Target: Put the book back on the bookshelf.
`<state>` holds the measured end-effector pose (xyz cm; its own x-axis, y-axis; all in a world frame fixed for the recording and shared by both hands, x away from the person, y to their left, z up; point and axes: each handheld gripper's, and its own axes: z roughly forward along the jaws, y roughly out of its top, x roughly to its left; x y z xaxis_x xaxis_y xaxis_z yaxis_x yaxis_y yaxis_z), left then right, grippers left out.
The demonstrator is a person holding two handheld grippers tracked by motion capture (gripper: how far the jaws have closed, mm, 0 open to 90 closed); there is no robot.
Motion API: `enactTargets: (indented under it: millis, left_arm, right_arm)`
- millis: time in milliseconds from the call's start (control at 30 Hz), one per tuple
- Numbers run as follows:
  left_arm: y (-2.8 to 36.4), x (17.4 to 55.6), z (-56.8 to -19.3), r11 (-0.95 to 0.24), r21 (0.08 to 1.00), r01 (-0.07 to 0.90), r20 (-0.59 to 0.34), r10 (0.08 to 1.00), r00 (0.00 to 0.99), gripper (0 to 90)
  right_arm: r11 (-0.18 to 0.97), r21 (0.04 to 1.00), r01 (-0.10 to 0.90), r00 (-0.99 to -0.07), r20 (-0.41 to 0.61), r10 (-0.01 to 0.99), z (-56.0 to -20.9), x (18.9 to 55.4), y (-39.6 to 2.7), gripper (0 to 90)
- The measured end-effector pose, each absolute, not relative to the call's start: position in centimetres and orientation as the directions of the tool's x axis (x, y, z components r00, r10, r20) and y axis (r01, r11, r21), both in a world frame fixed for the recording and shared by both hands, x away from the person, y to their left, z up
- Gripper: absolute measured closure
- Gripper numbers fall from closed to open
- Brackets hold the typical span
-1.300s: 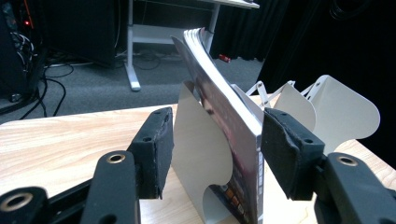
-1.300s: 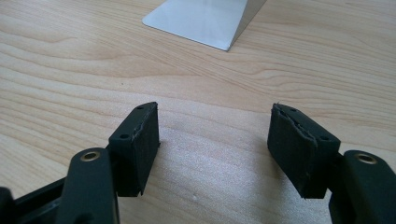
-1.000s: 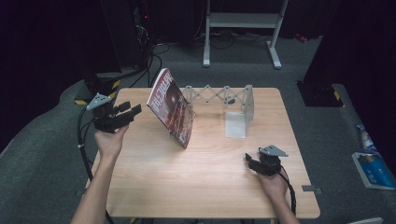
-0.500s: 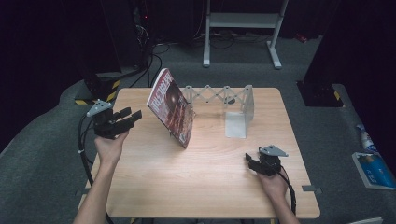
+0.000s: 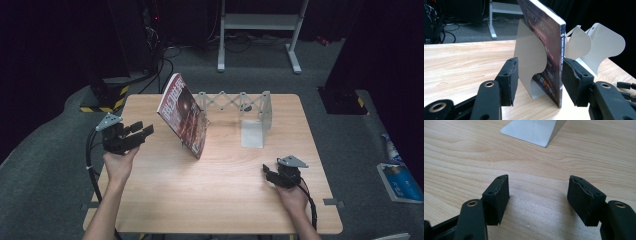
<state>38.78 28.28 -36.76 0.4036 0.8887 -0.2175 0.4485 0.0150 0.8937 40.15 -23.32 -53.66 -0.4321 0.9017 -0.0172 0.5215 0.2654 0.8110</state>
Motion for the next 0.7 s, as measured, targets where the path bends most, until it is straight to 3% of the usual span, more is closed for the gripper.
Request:
enactTargets:
  millis: [700]
  left_arm:
    - [27.5,38.2,-38.2,0.003,0.886,0.464,-0.228,0.874,0.430,48.9]
  right_arm:
    - [0.265,0.811,0.522,-0.432,-0.017,0.902,-53.7,40.1,-23.3,34.2]
